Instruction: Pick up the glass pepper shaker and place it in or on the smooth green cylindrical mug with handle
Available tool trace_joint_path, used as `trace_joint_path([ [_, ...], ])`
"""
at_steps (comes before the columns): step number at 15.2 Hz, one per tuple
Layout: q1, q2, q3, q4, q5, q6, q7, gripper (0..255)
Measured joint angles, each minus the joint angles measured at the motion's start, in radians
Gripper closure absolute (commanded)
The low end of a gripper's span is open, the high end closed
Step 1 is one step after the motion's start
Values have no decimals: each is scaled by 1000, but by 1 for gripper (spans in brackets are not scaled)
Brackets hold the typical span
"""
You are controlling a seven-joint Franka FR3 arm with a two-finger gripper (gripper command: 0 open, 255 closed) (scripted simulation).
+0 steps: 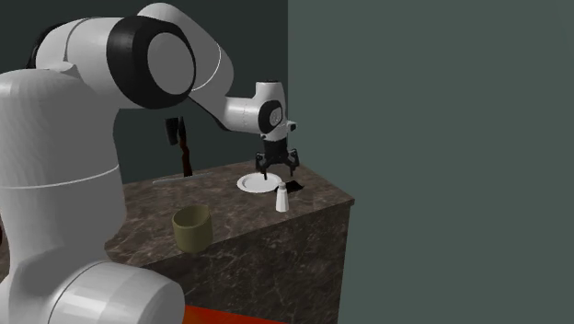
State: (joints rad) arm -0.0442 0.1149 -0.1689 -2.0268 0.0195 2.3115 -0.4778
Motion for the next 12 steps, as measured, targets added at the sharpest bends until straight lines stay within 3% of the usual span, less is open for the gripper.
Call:
trace_joint_path([
  [12, -10, 118, 5, 26, 30, 90, -33, 0],
])
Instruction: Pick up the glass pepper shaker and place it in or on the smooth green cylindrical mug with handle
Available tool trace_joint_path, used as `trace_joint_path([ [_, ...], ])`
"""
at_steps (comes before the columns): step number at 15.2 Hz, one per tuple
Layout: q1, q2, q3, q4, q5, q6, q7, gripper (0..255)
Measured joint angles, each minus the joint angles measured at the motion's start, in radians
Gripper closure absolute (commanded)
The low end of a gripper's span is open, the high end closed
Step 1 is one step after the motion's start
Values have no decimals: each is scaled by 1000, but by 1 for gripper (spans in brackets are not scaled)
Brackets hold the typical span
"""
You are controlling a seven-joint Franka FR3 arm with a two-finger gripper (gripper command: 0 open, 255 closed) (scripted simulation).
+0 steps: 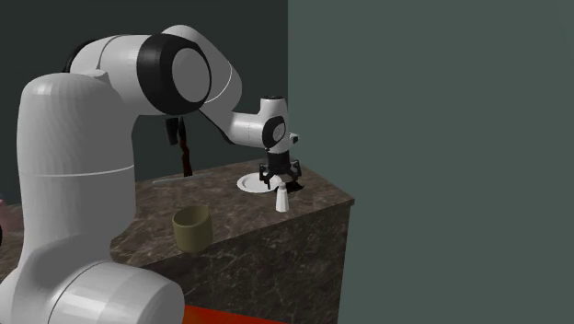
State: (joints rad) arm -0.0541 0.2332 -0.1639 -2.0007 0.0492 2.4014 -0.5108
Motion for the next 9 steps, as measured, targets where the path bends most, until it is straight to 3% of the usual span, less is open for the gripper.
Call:
trace_joint_path([
  [3, 0, 1, 0, 0, 0, 1, 0, 0],
  [4, 0, 1, 0, 0, 0, 1, 0, 255],
  [9, 0, 1, 0, 0, 0, 1, 0, 255],
])
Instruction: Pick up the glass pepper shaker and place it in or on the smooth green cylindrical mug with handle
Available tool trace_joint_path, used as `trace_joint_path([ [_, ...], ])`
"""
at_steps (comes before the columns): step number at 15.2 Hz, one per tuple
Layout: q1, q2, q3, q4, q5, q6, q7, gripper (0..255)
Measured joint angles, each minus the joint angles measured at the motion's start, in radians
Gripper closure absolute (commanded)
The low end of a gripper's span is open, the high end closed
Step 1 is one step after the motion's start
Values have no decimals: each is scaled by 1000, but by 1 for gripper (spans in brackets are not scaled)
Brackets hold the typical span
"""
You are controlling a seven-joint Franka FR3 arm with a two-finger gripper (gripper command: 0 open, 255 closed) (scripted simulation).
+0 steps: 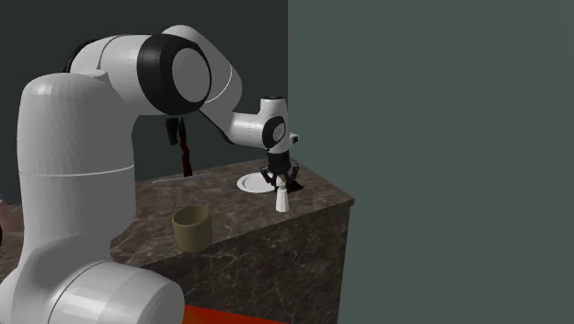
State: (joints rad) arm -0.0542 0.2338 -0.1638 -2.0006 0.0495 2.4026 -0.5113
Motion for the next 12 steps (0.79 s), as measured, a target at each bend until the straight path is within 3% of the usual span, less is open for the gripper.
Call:
trace_joint_path([
  [5, 0, 0, 0, 0, 0, 0, 0, 255],
  [12, 2, -40, -4, 31, -11, -70, 6, 255],
])
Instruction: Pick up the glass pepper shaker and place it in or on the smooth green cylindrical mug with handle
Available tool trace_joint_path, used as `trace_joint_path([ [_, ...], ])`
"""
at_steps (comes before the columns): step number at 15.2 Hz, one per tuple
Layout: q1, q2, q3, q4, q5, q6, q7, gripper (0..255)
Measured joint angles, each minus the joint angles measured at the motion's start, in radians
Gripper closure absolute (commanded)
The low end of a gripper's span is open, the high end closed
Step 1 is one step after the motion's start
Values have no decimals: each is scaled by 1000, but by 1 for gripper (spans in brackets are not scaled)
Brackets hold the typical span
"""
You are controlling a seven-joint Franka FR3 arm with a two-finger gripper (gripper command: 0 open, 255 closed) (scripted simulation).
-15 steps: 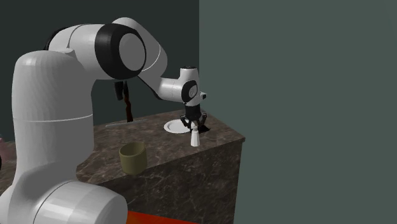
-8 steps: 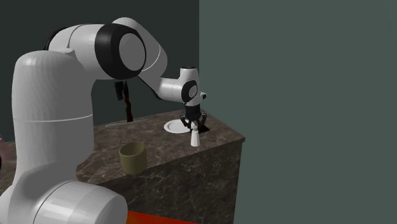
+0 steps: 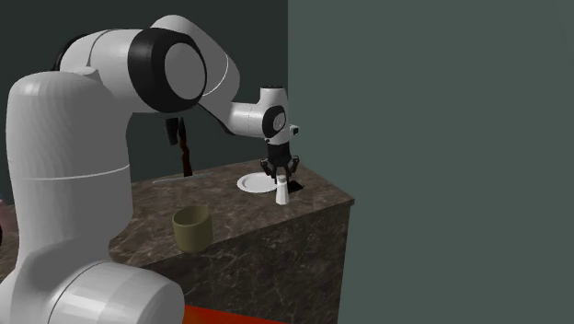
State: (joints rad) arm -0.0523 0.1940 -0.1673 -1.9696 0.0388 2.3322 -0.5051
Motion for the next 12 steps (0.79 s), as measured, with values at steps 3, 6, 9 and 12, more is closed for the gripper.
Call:
trace_joint_path([
  [3, 2, -17, 0, 20, -5, -37, 5, 255],
  [6, 3, -32, -1, 42, -9, -73, 8, 255],
  [9, 3, -48, -2, 65, -13, -113, 10, 255],
  [12, 3, -61, -3, 90, -15, -149, 10, 255],
])
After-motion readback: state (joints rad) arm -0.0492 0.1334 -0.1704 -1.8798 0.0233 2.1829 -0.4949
